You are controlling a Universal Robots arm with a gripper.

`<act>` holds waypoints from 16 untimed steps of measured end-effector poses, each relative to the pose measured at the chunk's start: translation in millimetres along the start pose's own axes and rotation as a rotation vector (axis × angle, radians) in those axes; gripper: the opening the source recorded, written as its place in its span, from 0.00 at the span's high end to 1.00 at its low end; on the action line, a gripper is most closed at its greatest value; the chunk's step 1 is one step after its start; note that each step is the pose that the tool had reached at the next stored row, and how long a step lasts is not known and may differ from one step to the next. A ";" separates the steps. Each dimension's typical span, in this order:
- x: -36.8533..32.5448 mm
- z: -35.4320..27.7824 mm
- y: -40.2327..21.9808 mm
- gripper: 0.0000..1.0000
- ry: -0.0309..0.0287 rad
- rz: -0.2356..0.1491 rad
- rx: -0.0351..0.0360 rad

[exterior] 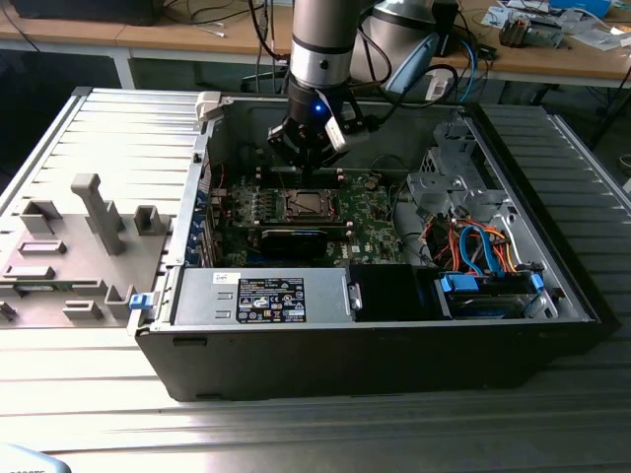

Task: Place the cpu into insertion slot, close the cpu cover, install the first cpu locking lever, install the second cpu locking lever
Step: 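Install the first cpu locking lever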

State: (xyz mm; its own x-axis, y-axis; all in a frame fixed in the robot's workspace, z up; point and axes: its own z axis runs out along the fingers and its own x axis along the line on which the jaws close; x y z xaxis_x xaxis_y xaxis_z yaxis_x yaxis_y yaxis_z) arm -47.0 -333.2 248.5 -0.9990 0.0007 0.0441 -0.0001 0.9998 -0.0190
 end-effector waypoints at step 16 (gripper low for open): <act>4.6 -5.1 -0.1 0.89 0.0003 0.000 -0.0044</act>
State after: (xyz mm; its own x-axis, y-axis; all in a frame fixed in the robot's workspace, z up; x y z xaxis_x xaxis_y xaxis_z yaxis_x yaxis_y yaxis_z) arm -51.3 -333.2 253.9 -0.9990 0.0004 0.0444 -0.0002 0.9999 -0.0145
